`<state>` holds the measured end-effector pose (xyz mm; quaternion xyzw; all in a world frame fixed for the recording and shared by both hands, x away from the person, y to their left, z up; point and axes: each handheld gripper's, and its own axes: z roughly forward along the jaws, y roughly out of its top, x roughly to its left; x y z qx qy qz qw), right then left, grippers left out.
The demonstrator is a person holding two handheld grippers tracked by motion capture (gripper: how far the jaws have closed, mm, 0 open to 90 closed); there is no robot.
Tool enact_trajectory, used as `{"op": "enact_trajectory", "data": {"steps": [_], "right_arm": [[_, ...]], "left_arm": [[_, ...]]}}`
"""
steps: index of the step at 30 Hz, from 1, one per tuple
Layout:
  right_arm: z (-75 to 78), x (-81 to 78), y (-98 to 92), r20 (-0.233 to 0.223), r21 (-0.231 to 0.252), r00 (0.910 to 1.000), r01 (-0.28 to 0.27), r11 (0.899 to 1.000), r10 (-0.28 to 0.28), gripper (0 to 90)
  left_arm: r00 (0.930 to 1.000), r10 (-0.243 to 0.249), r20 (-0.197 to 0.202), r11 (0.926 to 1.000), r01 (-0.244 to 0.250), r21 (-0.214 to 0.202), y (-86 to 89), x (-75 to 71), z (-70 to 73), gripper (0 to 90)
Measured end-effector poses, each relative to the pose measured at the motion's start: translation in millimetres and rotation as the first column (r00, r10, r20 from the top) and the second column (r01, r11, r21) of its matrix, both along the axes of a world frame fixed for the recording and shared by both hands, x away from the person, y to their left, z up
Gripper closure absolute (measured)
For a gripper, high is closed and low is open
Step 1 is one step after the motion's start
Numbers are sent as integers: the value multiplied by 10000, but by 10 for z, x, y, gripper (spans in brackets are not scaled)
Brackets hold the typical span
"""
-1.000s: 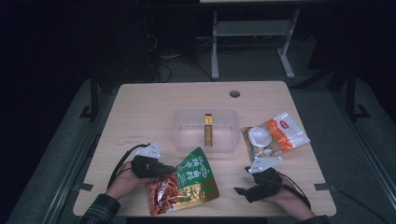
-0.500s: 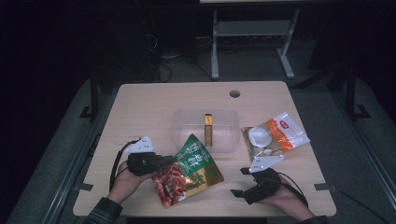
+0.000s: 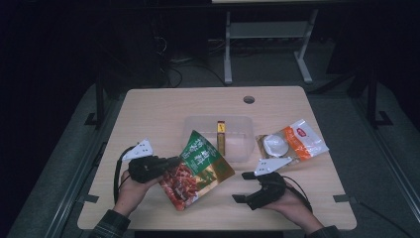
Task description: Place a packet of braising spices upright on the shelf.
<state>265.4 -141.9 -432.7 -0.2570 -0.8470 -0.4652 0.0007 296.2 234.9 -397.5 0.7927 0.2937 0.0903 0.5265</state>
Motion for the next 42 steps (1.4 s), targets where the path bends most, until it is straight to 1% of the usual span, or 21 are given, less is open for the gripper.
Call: {"op": "enact_trajectory", "data": {"steps": [1, 3, 7, 9, 11, 13, 16, 20, 22, 25, 26, 27, 28, 30, 32, 34, 35, 36, 37, 41, 42], "right_arm": [[25, 37, 45, 74, 141, 10000, -8, 9999, 7, 168], [41, 73, 102, 172, 277, 9999, -3, 9996, -2, 189], [66, 154, 257, 253, 504, 9992, -314, 9982, 301, 242], [86, 188, 323, 368, 564, 9986, -409, 9976, 389, 272], [99, 226, 371, 422, 791, 9981, -473, 9957, 440, 300], [112, 258, 410, 406, 895, 9980, -514, 9947, 479, 331], [133, 297, 449, 430, 1187, 9979, -528, 9915, 480, 417], [133, 356, 500, 278, 1451, 9982, -569, 9878, 535, 523], [128, 369, 519, 270, 1514, 9980, -613, 9866, 579, 596], [129, 381, 546, 60, 1677, 9972, -744, 9830, 744, 700], [130, 381, 547, 88, 1677, 9975, -712, 9833, 708, 731], [130, 388, 542, 22, 1706, 9975, -698, 9829, 705, 774], [130, 391, 537, 12, 1751, 9975, -697, 9821, 706, 809], [145, 391, 527, 60, 1759, 9973, -728, 9817, 728, 837], [164, 398, 507, -51, 1845, 9970, -754, 9799, 777, 862], [191, 409, 484, -69, 1786, 9970, -741, 9811, 766, 878], [191, 409, 484, -69, 1786, 9970, -741, 9811, 766, 878], [226, 426, 455, -71, 1594, 9975, -684, 9849, 704, 889], [238, 434, 442, -45, 1557, 9975, -692, 9854, 708, 891], [306, 462, 403, -134, 1723, 9967, -768, 9820, 803, 895], [327, 469, 406, -56, 1724, 9963, -831, 9815, 853, 896]], "left_arm": [[10000, 15, -10, 10000, -15, 1, 7, 0, 5, 898], [9999, 93, 51, 9999, -92, -109, 12, -5, 15, 898], [10000, 56, 32, 9995, -55, -314, 16, -7, 23, 898], [10000, 17, 3, 9994, -17, -339, 9, -5, 23, 898], [10000, -15, 34, 9995, 16, -330, -2, -8, 24, 898], [10000, -38, 15, 9993, 39, -377, -12, -14, 27, 898], [9999, -99, 30, 9990, 100, -432, -17, -17, 32, 898], [9999, -154, 39, 9980, 156, -613, -26, -23, 33, 897], [9999, -168, 35, 9976, 170, -675, -37, -27, 34, 897], [9999, -168, 36, 9974, 170, -704, -50, -31, 36, 897], [9998, -195, -4, 9971, 194, -737, -45, -25, 31, 897], [9998, -214, -30, 9969, 211, -754, -43, -26, 26, 897], [9997, -242, -6, 9972, 241, -701, -45, -27, 22, 896], [9995, -293, -84, 9968, 286, -742, -51, -34, 16, 896], [9991, -407, -73, 9966, 401, -723, -54, -33, 15, 894], [9986, -535, 46, 9973, 537, -498, -72, -38, 9, 893], [9986, -535, 46, 9973, 537, -498, -72, -38, 9, 893], [9980, -632, -36, 9972, 630, -406, -99, -42, -7, 892], [9976, -685, -45, 9971, 683, -335, -105, -39, -12, 892], [9973, -735, -95, 9966, 730, -387, -102, -39, -16, 892], [9973, -733, -88, 9965, 729, -419, -99, -39, -18, 891]]}}
